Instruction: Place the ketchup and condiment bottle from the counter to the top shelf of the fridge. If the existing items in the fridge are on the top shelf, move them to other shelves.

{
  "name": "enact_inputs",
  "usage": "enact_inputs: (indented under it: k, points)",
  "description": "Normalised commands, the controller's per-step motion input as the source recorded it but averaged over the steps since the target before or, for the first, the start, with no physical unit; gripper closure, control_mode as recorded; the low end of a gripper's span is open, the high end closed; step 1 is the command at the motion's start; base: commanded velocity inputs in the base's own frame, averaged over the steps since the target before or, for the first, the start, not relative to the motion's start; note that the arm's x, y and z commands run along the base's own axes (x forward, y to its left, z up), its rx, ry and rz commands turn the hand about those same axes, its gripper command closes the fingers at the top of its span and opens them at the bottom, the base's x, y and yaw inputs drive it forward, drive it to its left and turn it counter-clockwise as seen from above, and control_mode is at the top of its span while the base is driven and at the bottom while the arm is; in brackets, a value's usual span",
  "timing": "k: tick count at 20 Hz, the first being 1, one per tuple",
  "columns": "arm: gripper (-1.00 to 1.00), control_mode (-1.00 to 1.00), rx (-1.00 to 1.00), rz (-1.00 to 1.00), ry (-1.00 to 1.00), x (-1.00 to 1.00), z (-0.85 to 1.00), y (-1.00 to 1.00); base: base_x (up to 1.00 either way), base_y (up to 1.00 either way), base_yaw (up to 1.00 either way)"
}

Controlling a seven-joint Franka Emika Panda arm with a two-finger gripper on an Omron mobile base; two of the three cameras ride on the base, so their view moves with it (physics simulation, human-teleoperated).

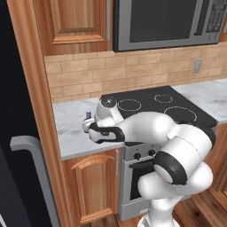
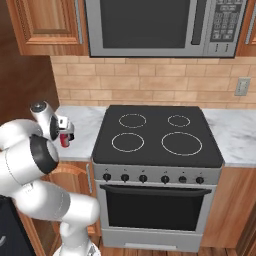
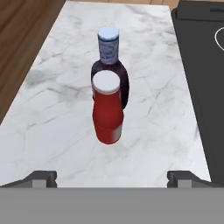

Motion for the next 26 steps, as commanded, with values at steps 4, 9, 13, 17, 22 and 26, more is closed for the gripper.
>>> enact_inputs:
  k: [4, 9, 13, 17, 22, 26]
  points:
    - [-1.0, -1.0, 0.0, 0.0, -0.03, 0.28, -0.07, 0.0, 0.0, 0.0, 0.0]
    - [-1.0, -1.0, 0.0, 0.0, -0.01, 0.26, -0.08, 0.02, 0.0, 0.0, 0.0]
    - [-1.0, -1.0, 0.0, 0.0, -0.02, 0.27, -0.07, 0.06, 0.0, 0.0, 0.0]
    - [-1.0, -1.0, 0.0, 0.0, -0.02, 0.24, -0.09, 0.13, 0.0, 0.0, 0.0]
    - [-1.0, -1.0, 0.0, 0.0, 0.0, 0.12, -0.09, 0.18, 0.0, 0.0, 0.0]
    - [-1.0, -1.0, 0.0, 0.0, 0.0, 0.17, -0.08, 0.12, 0.0, 0.0, 0.0]
